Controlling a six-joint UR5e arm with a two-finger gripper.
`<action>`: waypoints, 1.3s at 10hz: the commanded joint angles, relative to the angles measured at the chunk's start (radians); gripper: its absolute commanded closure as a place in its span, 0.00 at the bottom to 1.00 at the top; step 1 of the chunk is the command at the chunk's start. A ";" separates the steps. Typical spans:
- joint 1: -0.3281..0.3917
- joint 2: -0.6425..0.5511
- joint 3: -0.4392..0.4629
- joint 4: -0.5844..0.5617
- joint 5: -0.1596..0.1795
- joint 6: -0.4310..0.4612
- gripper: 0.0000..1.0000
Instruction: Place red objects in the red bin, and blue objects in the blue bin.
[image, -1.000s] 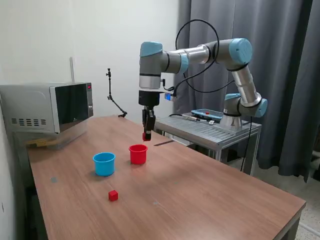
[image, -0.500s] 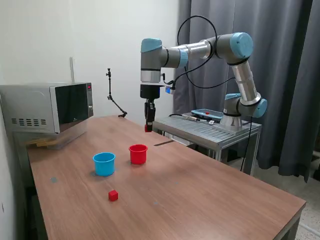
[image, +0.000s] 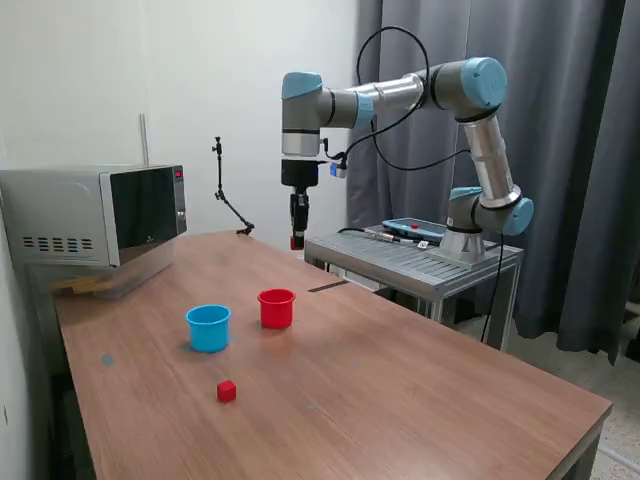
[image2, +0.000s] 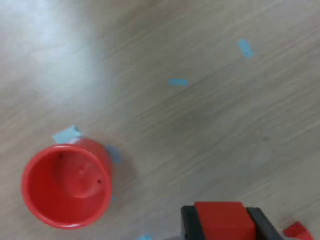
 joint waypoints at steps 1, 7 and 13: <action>-0.031 -0.033 0.050 -0.001 -0.002 -0.002 1.00; -0.103 -0.060 0.113 -0.017 -0.001 -0.010 1.00; -0.177 -0.061 0.182 -0.165 0.002 -0.028 1.00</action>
